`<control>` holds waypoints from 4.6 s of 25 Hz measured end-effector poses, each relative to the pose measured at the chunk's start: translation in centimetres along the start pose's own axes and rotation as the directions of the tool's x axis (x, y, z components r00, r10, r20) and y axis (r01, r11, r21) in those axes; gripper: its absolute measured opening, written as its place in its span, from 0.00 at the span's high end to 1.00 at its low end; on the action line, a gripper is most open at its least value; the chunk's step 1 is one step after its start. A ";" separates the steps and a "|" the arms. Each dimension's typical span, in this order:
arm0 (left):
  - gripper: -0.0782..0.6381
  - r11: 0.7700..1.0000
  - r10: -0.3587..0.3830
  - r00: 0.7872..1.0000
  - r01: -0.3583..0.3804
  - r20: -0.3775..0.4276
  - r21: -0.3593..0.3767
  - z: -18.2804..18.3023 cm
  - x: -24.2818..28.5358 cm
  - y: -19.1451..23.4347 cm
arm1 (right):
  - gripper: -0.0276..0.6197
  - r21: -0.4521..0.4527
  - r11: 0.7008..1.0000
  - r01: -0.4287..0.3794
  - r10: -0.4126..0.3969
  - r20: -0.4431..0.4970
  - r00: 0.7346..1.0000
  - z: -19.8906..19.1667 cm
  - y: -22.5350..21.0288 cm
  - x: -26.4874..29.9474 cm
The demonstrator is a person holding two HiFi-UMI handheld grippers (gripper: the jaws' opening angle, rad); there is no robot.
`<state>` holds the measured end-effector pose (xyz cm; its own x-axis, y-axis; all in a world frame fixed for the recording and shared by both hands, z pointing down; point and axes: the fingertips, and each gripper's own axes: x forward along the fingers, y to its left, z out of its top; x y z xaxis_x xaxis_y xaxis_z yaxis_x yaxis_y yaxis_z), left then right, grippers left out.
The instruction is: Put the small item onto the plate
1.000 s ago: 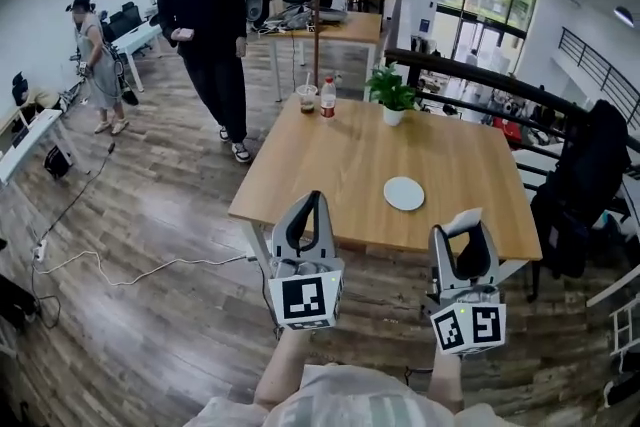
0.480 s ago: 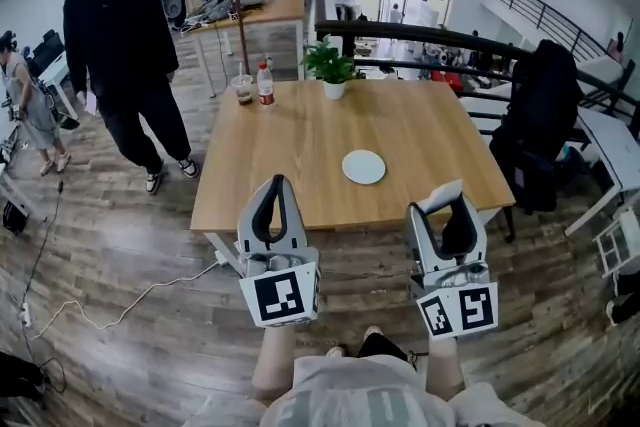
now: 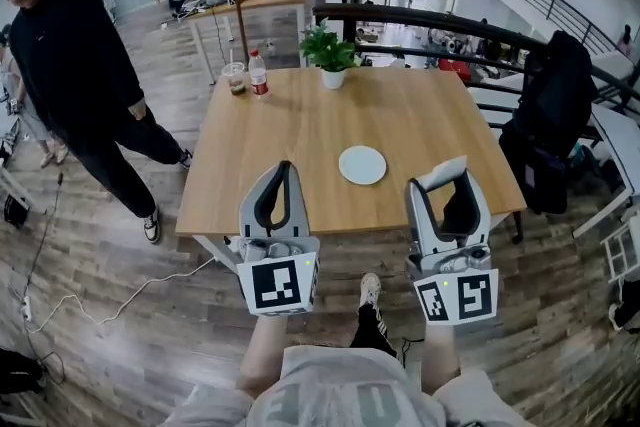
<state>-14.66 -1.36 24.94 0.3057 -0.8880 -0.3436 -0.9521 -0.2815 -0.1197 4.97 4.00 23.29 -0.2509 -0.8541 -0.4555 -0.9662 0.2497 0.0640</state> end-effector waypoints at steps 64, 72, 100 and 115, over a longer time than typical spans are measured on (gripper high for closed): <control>0.88 0.988 0.152 0.980 -0.146 -0.127 0.051 -15.0 29.6 1.5 | 0.48 0.168 0.965 -0.202 0.257 -0.438 0.862 -26.9 -11.9 25.6; 0.88 0.996 0.081 0.980 -0.076 -0.182 0.035 -19.1 28.6 -0.5 | 0.48 0.245 0.952 -0.182 0.295 -0.585 0.756 -33.0 -9.9 22.8; 0.88 0.996 0.089 0.946 -0.080 -0.311 0.042 -24.5 26.3 1.1 | 0.48 0.333 0.835 -0.438 0.344 -0.937 -0.056 -52.3 -3.9 8.2; 0.88 0.995 0.096 0.943 -0.084 -0.318 0.048 -24.4 26.3 1.7 | 0.48 0.345 0.837 -0.425 0.371 -0.928 -0.024 -52.7 -3.7 8.5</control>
<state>-8.49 -34.11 38.45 0.1943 -0.9802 -0.0388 -0.9729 -0.1875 -0.1352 3.33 -28.22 66.02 -0.4072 -0.3108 0.8589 -0.6813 0.7297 -0.0590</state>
